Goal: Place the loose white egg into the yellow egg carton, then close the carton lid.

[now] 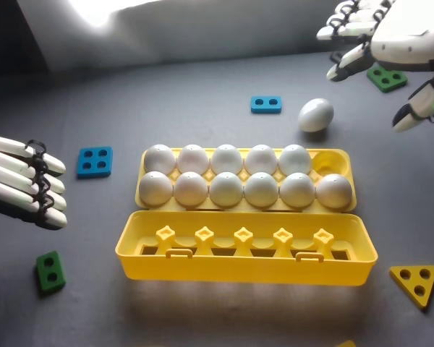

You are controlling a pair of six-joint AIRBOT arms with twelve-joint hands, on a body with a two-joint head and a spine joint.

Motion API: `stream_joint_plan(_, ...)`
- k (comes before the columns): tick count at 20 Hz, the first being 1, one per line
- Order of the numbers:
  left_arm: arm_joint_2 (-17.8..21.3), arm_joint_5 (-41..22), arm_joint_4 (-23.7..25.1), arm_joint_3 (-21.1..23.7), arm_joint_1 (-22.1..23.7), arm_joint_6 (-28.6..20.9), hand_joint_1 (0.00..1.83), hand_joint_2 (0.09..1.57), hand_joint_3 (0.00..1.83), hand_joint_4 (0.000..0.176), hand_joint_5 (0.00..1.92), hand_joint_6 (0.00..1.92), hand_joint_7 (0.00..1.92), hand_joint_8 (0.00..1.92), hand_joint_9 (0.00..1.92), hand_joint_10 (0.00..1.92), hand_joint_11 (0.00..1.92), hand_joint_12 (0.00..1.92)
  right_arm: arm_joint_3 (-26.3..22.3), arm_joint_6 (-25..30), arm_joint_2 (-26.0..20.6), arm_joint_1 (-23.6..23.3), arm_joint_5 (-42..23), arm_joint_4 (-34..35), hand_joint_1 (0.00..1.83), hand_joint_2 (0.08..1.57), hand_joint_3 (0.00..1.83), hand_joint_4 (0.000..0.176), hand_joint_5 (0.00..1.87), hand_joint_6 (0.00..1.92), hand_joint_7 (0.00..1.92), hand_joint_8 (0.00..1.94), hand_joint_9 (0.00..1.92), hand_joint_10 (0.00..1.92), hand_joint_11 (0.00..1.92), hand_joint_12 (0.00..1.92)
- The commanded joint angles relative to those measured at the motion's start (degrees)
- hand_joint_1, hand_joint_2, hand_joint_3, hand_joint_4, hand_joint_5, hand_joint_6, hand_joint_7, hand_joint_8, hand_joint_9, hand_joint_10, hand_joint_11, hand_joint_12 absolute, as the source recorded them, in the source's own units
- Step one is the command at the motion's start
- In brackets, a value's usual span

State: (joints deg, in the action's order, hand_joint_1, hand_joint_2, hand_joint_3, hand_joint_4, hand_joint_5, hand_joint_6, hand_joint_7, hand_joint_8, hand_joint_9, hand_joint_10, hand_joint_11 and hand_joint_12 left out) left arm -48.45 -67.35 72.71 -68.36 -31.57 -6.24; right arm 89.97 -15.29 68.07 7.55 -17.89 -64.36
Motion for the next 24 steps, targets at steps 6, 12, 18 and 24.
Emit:
stream_joint_plan(6,0.18,-3.10,-3.10,-0.94,-0.98,-0.15,0.00,1.26,0.00,0.000,0.43,0.00,0.41,0.00,0.33,0.00,0.08,0.29,2.51,-1.46,1.82,-0.01,-2.46,1.50,0.90,0.84,0.01,0.093,0.71,0.03,0.00,0.00,0.00,0.00,0.00,0.00)
stream_joint_plan(12,-0.15,-3.10,-2.80,0.14,-1.46,-1.15,0.00,1.20,0.00,0.000,0.43,0.00,0.40,0.00,0.32,0.00,0.01,0.38,3.75,-0.36,3.60,-0.78,-2.47,1.51,0.90,0.81,0.00,0.070,0.85,0.02,0.00,0.00,0.00,0.00,0.00,0.00)
stream_joint_plan(18,-0.20,-3.10,-2.77,1.38,-2.42,-1.20,0.00,1.19,0.00,0.000,0.46,0.00,0.41,0.00,0.32,0.00,0.00,0.43,4.20,-1.36,5.01,-0.69,-2.51,1.51,0.91,0.83,0.00,0.083,0.92,0.02,0.00,0.00,0.00,0.00,0.03,0.02)
stream_joint_plan(24,-0.50,-3.10,-2.60,1.56,-2.36,-1.25,0.00,1.19,0.00,0.000,0.46,0.00,0.42,0.00,0.32,0.00,0.00,0.43,7.00,-2.17,6.68,-0.64,-2.93,1.50,0.92,0.86,0.00,0.085,1.00,0.02,0.01,0.00,0.00,0.00,0.03,0.03)
